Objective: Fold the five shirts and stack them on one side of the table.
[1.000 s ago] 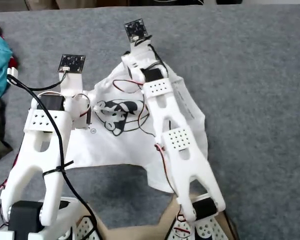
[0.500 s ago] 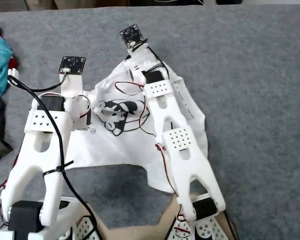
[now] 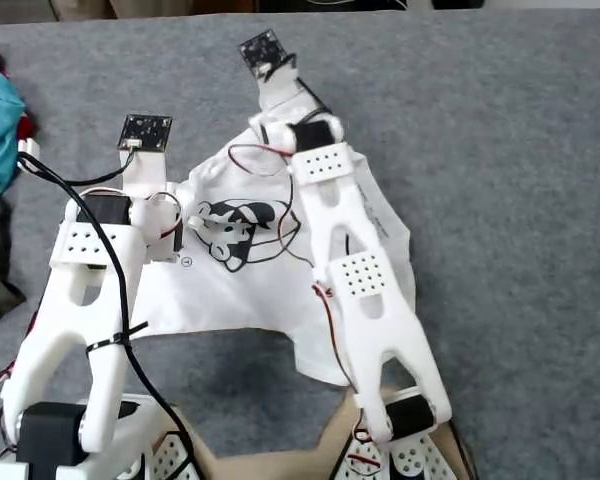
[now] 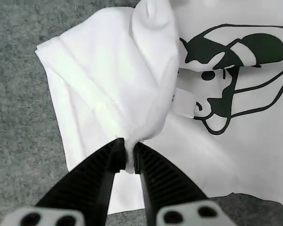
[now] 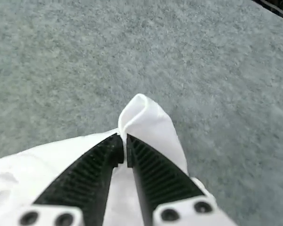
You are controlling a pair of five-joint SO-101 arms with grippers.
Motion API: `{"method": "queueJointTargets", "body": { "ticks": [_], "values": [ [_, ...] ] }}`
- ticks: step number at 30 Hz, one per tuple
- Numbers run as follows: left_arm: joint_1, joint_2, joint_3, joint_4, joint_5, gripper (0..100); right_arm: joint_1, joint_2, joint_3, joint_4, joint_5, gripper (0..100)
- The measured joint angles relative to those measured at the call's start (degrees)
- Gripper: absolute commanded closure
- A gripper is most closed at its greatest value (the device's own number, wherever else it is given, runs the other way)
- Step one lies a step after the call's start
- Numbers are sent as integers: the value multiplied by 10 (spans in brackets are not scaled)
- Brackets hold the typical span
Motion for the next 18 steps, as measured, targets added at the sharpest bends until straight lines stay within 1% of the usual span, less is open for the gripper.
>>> {"method": "queueJointTargets", "body": {
  "ticks": [4,10,14,18],
  "values": [
    [-19,0,0,0,-5,981,4,-53,0,87,0,993],
    [-69,0,0,-5,-65,981,22,-132,0,184,0,993],
    [-82,-9,-2,-7,-99,981,30,-169,0,262,0,993],
    [-96,-45,-14,-7,-141,981,46,-199,0,341,0,993]
  ]
}}
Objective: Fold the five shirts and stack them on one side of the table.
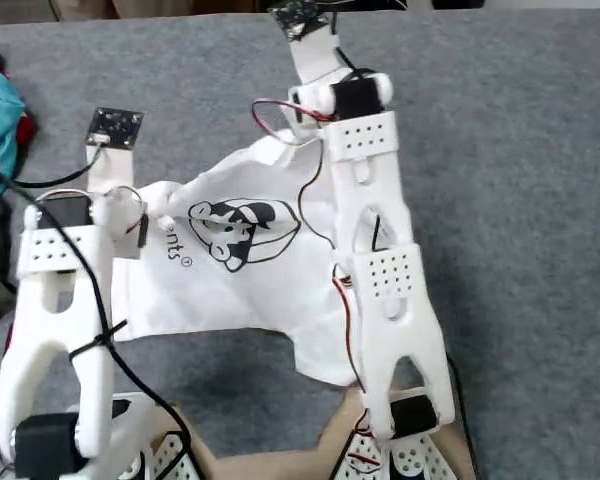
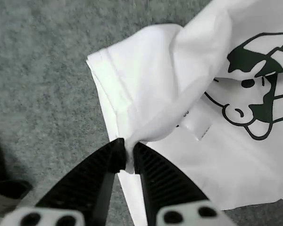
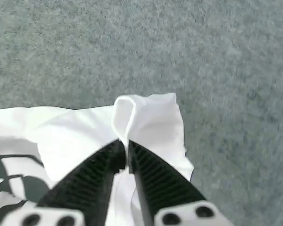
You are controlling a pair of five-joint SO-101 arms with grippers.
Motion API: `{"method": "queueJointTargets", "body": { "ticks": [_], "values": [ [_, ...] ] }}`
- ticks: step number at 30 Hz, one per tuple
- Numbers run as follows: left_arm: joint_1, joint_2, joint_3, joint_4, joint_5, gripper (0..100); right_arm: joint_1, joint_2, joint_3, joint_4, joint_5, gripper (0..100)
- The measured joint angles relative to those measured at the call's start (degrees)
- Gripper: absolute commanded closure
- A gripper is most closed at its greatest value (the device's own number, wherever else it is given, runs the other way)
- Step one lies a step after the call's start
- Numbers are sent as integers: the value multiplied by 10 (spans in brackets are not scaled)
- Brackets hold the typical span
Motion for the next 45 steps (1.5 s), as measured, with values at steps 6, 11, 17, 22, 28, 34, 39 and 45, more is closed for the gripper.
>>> {"method": "queueJointTargets", "body": {
  "ticks": [6,11,17,22,28,34,39,45],
  "values": [
    [-13,-74,-3,0,-66,981,52,-51,0,20,0,993],
    [-13,-141,0,0,-107,981,78,-100,-1,22,19,993],
    [-13,-201,50,1,-143,981,92,-170,27,22,46,993],
    [-13,-240,79,1,-149,981,93,-267,193,22,49,994],
    [-13,-261,113,18,-149,981,111,-421,421,22,50,995],
    [-13,-281,118,71,-149,981,123,-568,641,22,70,995],
    [-13,-298,118,113,-149,981,125,-688,846,-1,81,995],
    [-13,-301,118,143,-149,981,126,-839,1095,-60,112,995]
  ]
}}
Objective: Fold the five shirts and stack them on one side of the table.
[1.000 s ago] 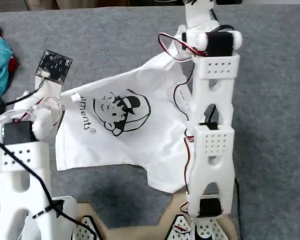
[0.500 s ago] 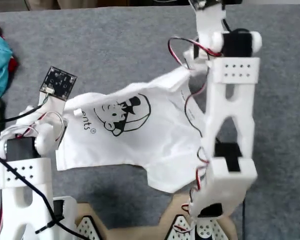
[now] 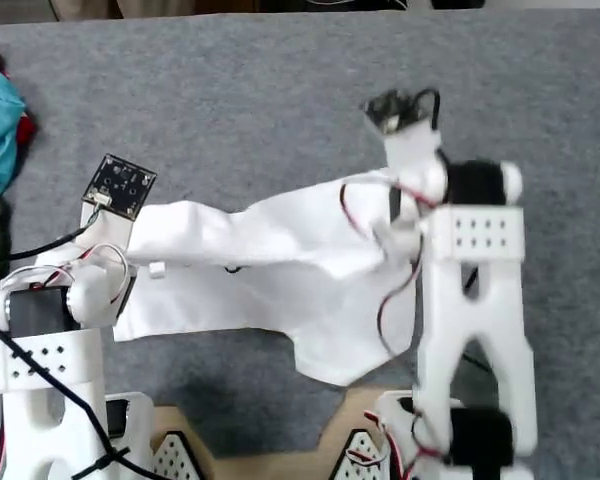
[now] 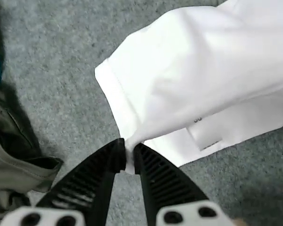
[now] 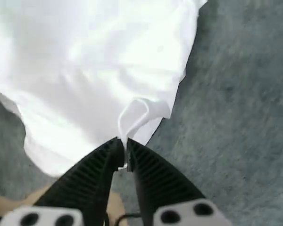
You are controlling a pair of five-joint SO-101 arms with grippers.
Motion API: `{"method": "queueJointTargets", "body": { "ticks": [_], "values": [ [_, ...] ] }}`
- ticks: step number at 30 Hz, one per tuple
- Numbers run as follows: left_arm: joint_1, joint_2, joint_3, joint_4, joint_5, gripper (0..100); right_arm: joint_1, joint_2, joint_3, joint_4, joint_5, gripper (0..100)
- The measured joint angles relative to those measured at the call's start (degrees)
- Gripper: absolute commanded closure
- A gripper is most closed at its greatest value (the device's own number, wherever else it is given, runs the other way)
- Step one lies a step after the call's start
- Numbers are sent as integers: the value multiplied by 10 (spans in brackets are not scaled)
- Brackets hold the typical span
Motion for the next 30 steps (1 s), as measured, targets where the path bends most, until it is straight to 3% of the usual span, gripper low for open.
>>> {"method": "queueJointTargets", "body": {
  "ticks": [9,19,30],
  "values": [
    [0,-17,61,2,0,981,1,-164,222,-18,40,995],
    [0,-42,105,0,0,981,1,-233,314,-18,131,995],
    [0,-42,152,-96,0,980,-30,-236,369,-30,214,995]
  ]
}}
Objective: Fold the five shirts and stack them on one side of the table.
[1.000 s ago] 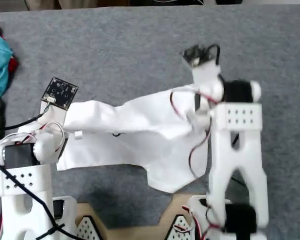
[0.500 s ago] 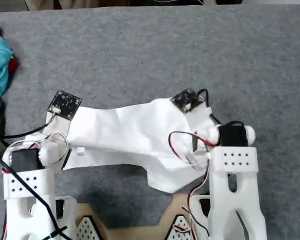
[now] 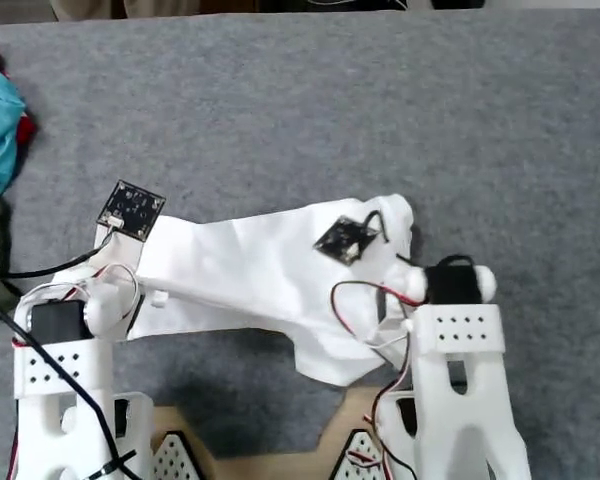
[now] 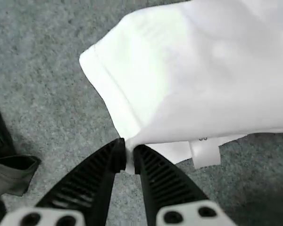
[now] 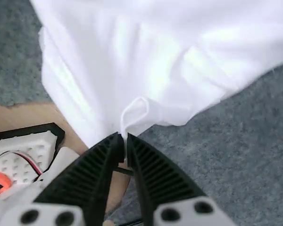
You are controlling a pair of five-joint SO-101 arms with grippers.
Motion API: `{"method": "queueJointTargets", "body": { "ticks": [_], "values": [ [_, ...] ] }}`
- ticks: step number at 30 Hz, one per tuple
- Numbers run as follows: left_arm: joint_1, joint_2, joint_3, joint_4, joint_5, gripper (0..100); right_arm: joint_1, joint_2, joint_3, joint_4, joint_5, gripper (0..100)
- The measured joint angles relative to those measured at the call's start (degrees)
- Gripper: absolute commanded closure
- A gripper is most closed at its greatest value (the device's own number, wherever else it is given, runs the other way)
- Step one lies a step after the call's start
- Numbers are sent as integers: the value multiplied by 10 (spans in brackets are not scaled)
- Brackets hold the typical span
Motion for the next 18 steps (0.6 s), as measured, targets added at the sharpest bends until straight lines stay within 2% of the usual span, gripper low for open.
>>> {"method": "queueJointTargets", "body": {
  "ticks": [7,11,18],
  "values": [
    [-19,0,13,-30,0,980,-69,0,40,-50,1,995],
    [-51,0,13,-31,0,980,-75,0,57,-66,1,995],
    [-54,1,48,-31,0,980,-75,0,69,-66,1,995]
  ]
}}
